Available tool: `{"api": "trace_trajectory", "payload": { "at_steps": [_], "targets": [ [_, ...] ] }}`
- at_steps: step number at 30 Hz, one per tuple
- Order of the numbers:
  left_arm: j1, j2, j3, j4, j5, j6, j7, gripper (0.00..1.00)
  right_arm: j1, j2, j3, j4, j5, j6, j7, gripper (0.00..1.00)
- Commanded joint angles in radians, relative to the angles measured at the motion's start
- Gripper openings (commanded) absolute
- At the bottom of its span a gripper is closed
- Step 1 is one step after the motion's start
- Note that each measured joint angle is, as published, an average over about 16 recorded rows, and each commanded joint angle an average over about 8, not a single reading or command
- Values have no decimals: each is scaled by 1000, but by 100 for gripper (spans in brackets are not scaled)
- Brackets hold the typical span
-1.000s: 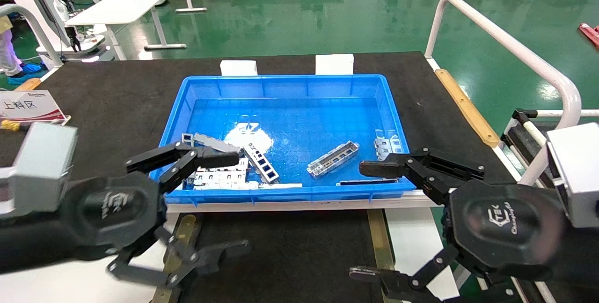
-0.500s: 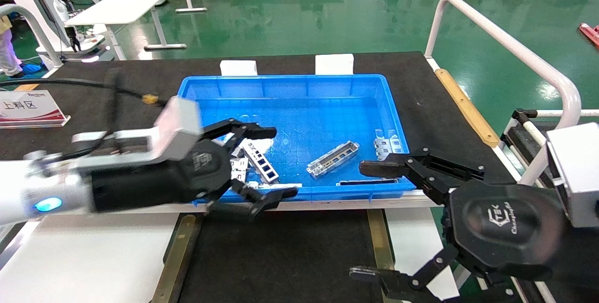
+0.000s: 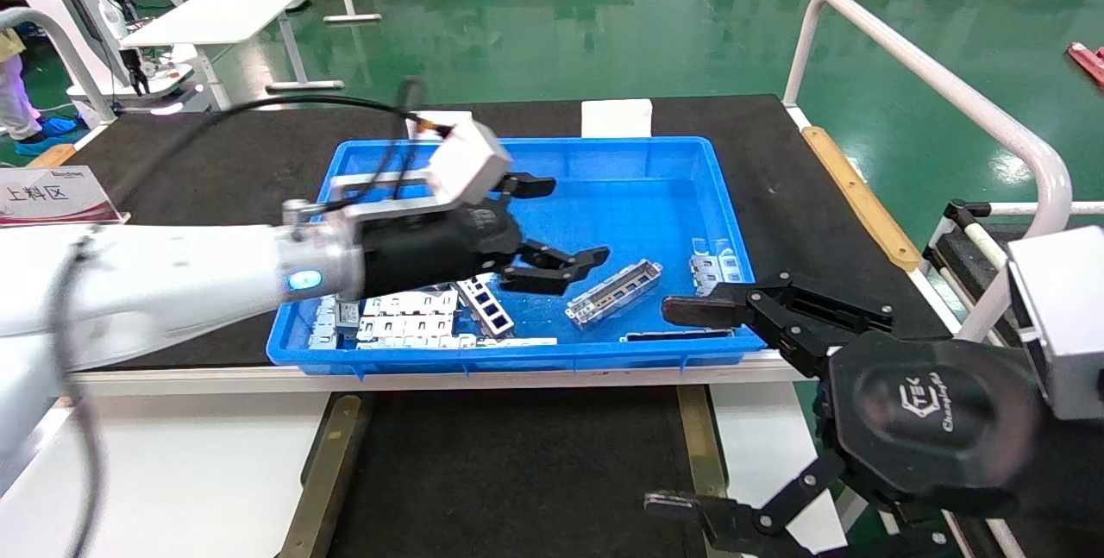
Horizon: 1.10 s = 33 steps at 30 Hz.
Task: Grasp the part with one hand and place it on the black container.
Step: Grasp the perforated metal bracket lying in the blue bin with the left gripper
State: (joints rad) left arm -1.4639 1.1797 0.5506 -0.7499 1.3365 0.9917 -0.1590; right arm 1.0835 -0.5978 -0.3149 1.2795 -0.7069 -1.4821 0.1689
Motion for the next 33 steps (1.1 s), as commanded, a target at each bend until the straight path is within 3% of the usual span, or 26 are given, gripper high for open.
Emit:
{"api": "trace_trajectory", "payload": {
  "at_steps": [1,6,11,33],
  "targets": [
    [-20,48,17,61,33,-40,7,100,0,0,0,0,0,0,0,100],
    [-66,148,45,210,75,-130,40,100,0,0,0,0,0,0,0,100],
    [-80,188,99,273,60,-199,53,100,0,0,0,0,0,0,0,100],
    [-60,196,586,143,-131,-490,-182,100,0,1,-1,0,1,1,-1,100]
  ]
}}
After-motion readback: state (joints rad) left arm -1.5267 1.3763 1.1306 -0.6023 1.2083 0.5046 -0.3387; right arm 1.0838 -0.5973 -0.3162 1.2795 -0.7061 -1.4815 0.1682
